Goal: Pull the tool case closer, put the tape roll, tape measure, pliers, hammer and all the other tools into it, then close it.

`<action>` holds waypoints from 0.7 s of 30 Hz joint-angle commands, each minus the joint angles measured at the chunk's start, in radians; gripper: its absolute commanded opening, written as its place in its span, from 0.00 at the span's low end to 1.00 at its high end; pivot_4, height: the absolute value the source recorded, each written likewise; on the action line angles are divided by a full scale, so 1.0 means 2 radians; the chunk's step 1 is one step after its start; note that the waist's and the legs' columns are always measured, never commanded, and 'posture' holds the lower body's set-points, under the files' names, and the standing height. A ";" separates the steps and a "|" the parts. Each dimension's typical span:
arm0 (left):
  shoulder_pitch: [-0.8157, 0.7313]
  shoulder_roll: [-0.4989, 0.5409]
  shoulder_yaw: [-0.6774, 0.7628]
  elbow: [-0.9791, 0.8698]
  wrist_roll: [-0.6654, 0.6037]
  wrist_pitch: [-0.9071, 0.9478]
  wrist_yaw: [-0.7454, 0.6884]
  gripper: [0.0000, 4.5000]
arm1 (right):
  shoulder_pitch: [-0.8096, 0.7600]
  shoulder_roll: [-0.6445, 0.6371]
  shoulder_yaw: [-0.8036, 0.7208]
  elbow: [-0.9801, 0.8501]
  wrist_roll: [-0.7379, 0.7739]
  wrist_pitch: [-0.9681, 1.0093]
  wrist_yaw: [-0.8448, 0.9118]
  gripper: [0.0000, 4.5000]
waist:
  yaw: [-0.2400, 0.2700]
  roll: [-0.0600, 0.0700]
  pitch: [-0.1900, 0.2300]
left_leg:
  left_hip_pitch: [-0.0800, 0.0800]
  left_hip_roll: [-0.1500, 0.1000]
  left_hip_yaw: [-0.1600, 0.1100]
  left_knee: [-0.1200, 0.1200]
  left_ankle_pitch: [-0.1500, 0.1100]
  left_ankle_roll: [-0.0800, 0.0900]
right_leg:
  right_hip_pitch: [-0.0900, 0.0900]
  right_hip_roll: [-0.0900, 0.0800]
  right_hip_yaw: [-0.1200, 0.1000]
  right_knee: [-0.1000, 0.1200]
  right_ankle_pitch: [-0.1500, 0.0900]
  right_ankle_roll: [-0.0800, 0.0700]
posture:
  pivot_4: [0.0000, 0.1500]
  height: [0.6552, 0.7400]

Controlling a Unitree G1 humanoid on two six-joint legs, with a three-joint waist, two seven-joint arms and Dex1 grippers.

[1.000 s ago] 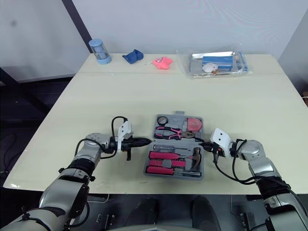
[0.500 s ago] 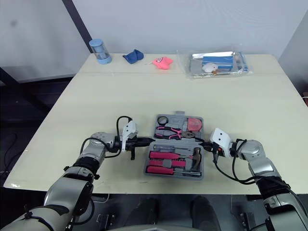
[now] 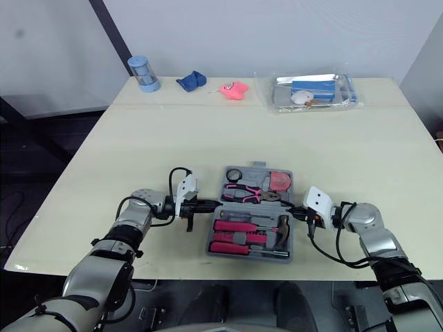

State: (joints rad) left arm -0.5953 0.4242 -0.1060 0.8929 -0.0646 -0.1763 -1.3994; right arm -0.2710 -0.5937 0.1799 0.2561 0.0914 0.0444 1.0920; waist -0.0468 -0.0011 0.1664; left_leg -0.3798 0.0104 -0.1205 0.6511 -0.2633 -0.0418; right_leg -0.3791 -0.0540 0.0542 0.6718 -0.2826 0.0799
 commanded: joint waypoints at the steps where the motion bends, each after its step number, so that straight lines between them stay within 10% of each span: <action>1: 0.035 0.001 -0.015 -0.079 -0.014 0.037 -0.019 0.00 | 0.007 -0.003 0.001 -0.044 0.024 0.015 0.022 0.03 | 0.000 0.000 0.000 | 0.000 0.000 0.000 0.000 0.000 0.000 | 0.000 0.000 0.000 0.000 0.000 0.000 | 1.00 1.00; 21: 0.095 0.018 -0.013 -0.166 -0.023 0.082 0.034 0.00 | 0.020 -0.005 0.006 -0.062 0.028 0.036 0.037 0.03 | 0.002 0.000 0.000 | 0.000 0.000 0.000 0.000 0.000 0.000 | 0.000 0.000 0.000 0.000 0.000 0.000 | 1.00 1.00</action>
State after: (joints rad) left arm -0.3847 0.4743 -0.1274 0.5360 -0.1116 0.0089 -1.3676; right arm -0.2306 -0.6085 0.1801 0.1926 0.1145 0.1179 1.1355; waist -0.0432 -0.0011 0.1664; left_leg -0.3794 0.0105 -0.1207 0.6510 -0.2633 -0.0417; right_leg -0.3789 -0.0541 0.0543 0.6720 -0.2826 0.0798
